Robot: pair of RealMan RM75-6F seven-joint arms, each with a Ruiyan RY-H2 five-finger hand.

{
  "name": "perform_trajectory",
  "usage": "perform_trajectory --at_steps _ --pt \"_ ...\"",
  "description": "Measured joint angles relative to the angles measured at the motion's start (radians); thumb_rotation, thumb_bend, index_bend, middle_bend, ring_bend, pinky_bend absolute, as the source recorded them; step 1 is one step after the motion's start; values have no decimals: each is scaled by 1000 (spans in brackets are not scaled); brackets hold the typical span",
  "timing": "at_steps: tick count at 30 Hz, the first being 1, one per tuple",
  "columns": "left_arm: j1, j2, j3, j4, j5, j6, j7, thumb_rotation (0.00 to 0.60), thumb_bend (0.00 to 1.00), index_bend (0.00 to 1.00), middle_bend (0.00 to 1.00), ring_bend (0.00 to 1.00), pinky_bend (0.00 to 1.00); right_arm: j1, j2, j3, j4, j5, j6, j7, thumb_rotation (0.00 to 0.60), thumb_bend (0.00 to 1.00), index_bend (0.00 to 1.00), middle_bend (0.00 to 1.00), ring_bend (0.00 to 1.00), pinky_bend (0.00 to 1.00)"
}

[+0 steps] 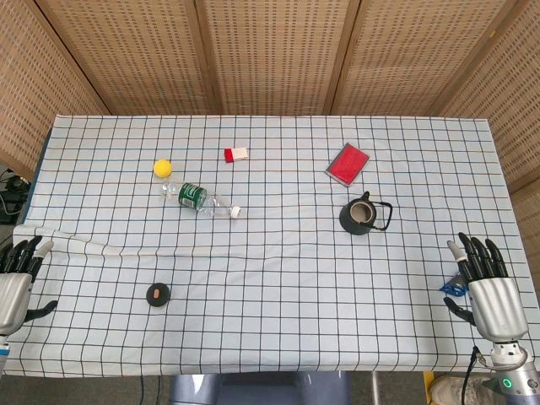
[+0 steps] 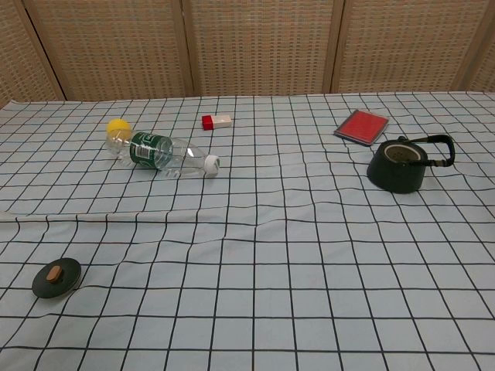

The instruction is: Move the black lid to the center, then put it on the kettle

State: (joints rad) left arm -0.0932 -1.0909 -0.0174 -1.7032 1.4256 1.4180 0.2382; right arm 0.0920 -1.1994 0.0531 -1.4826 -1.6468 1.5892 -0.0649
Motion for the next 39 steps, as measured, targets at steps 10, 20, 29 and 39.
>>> perform_trajectory --at_steps 10,20,29,39 --pt "-2 -9 2 4 7 1 5 600 81 0 0 0 0 5 -1 4 9 9 -8 16 600 97 56 0 0 0" --pt "-31 -41 6 24 0 -56 33 600 101 149 0 0 0 4 5 6 5 19 -8 32 600 96 80 0 0 0" --pt "-97 -114 16 43 -27 -184 146 600 184 325 0 0 0 2 16 3 -8 18 -7 44 600 96 89 0 0 0" --pt "-199 -279 13 68 -132 -336 357 600 229 332 0 0 0 -2 30 6 -13 24 -2 80 600 97 89 0 0 0"
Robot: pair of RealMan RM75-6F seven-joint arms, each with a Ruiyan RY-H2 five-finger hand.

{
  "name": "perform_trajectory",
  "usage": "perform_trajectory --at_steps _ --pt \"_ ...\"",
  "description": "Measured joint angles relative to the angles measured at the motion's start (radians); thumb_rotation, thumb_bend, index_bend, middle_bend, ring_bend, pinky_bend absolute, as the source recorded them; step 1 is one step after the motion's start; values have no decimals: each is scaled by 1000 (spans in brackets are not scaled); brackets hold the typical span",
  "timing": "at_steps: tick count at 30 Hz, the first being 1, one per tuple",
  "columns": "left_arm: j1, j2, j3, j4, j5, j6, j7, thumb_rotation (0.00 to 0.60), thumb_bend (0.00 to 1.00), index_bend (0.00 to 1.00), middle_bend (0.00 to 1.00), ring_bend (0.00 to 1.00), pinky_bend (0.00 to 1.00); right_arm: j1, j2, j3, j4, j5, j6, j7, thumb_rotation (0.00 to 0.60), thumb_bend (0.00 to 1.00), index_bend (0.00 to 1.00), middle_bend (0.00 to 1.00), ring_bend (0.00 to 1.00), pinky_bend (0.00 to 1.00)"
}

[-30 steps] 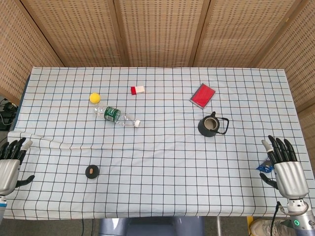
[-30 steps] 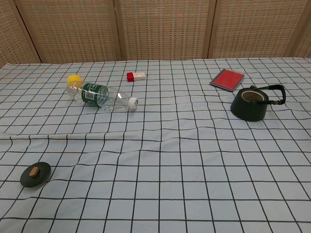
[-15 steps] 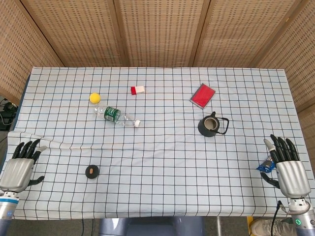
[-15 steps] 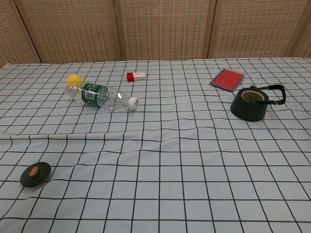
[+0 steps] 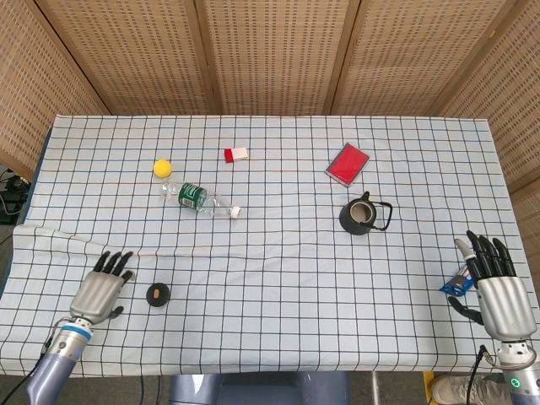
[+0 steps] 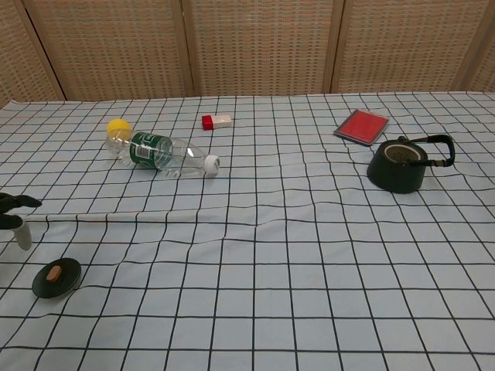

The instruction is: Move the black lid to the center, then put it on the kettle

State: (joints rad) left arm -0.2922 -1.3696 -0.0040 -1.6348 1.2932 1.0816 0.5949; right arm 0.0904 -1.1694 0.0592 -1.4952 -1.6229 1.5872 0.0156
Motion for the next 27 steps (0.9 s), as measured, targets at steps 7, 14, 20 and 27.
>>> perform_trajectory --at_steps 7,14,20,27 --pt "-44 -83 -7 3 -55 -12 99 600 226 252 0 0 0 -2 10 3 -2 1 7 24 600 96 89 0 0 0" --pt "-61 -122 -1 10 -62 8 126 600 225 282 0 0 0 -6 17 4 -8 3 12 36 600 96 89 0 0 0" --pt "-71 -144 7 20 -81 5 149 600 226 349 0 0 0 -6 19 4 -11 2 14 35 600 96 89 0 0 0" --pt "-79 -162 11 34 -78 18 135 600 312 439 0 0 0 -10 21 6 -13 0 22 43 600 96 89 0 0 0"
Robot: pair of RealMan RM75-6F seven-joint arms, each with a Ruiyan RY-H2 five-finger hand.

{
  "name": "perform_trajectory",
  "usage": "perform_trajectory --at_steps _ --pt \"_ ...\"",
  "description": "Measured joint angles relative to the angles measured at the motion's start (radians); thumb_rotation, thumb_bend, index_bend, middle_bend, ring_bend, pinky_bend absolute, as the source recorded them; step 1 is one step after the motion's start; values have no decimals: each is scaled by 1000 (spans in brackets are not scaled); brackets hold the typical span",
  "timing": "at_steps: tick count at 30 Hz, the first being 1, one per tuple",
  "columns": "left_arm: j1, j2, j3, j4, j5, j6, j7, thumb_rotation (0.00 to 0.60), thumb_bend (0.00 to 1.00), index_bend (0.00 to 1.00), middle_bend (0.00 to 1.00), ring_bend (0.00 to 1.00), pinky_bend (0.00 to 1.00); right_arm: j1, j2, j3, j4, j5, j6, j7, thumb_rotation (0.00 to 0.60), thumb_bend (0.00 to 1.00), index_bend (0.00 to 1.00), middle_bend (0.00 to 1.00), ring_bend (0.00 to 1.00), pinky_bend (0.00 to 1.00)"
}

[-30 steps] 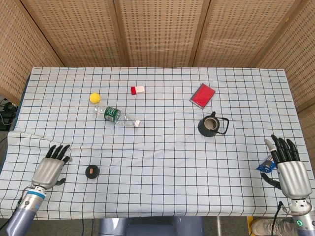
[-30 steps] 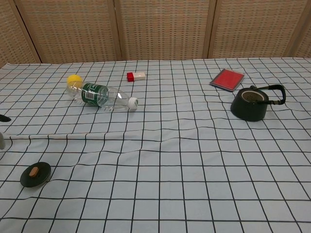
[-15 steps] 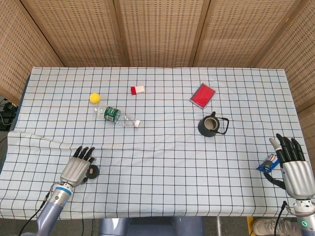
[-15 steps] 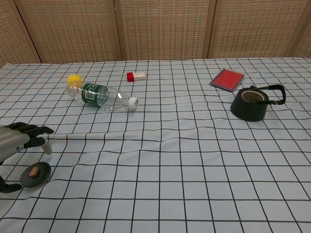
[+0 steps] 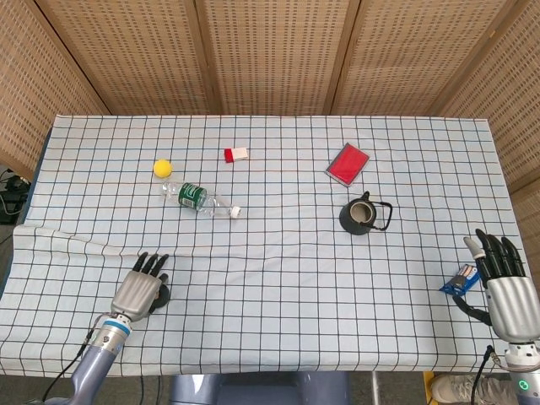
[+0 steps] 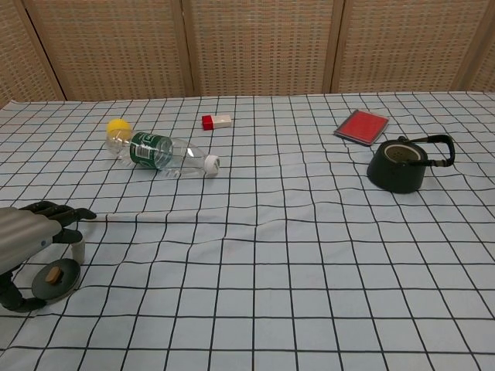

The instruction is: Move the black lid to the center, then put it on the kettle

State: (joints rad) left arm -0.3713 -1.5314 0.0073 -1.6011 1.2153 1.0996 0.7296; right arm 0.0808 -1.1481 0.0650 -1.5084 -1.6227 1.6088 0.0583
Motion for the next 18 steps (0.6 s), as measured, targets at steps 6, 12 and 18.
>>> perform_trajectory --at_steps 6,12,18 --pt "-17 16 -10 -32 22 11 -18 600 321 446 0 0 0 2 1 1 1 12 -13 3 600 96 89 0 0 0" --pt "-77 23 -65 -65 -28 -17 34 600 321 446 0 0 0 4 4 7 7 39 -33 15 600 96 89 0 0 0" --pt "-187 -22 -145 -44 -148 -87 109 600 320 447 0 0 0 10 5 16 18 68 -58 20 600 96 89 0 0 0"
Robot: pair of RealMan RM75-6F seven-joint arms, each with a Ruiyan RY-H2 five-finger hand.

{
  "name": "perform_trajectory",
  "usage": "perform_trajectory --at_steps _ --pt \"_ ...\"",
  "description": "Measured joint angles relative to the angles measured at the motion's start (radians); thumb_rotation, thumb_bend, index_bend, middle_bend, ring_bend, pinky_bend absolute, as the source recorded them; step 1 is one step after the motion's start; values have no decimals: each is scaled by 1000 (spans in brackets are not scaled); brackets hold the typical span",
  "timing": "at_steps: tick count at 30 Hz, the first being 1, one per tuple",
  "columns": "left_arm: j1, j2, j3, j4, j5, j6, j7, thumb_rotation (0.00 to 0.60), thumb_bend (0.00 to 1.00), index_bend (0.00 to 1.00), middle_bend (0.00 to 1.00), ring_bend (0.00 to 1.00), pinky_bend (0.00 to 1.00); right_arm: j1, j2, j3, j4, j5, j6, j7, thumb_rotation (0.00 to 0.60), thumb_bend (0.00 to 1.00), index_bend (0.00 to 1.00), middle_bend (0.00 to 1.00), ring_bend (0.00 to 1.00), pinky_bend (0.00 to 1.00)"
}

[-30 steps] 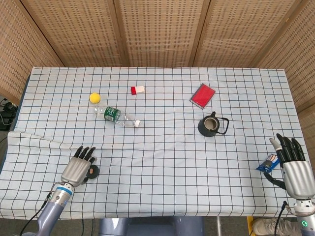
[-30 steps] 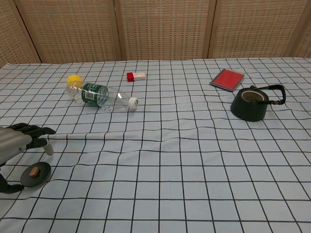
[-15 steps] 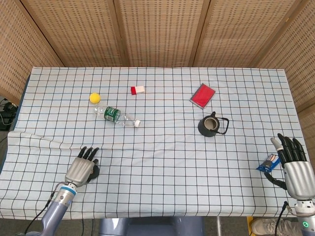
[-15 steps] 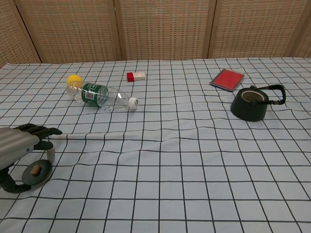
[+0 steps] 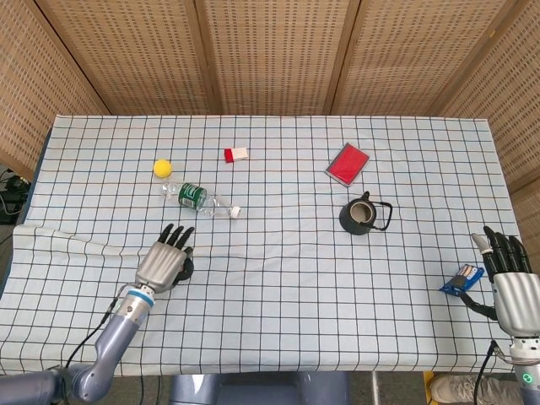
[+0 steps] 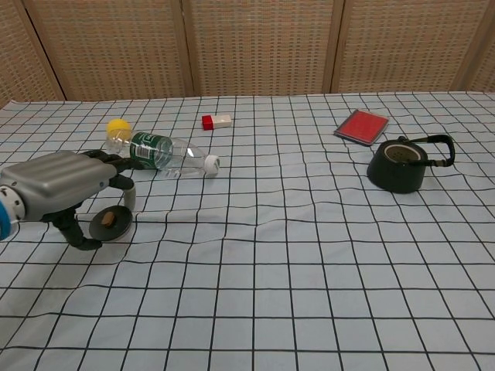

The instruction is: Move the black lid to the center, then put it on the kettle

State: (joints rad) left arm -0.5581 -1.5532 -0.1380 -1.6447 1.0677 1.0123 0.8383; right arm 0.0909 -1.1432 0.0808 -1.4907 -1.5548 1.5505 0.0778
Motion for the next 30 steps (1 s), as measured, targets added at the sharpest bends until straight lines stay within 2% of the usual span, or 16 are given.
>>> perform_trajectory --at_steps 6,12,20,30 --pt "-141 -99 -76 121 -134 -87 54 600 319 448 0 0 0 7 -4 8 19 32 -30 7 600 96 89 0 0 0" --pt "-262 -209 -122 276 -216 -155 71 600 318 441 0 0 0 13 -2 24 40 73 -55 35 600 96 89 0 0 0" --pt "-440 -388 -177 521 -234 -222 28 600 317 432 0 0 0 10 5 44 66 108 -65 84 600 96 88 0 0 0" --pt "-559 -486 -208 642 -248 -227 2 600 308 374 0 0 0 9 8 46 70 106 -64 102 600 97 88 0 0 0"
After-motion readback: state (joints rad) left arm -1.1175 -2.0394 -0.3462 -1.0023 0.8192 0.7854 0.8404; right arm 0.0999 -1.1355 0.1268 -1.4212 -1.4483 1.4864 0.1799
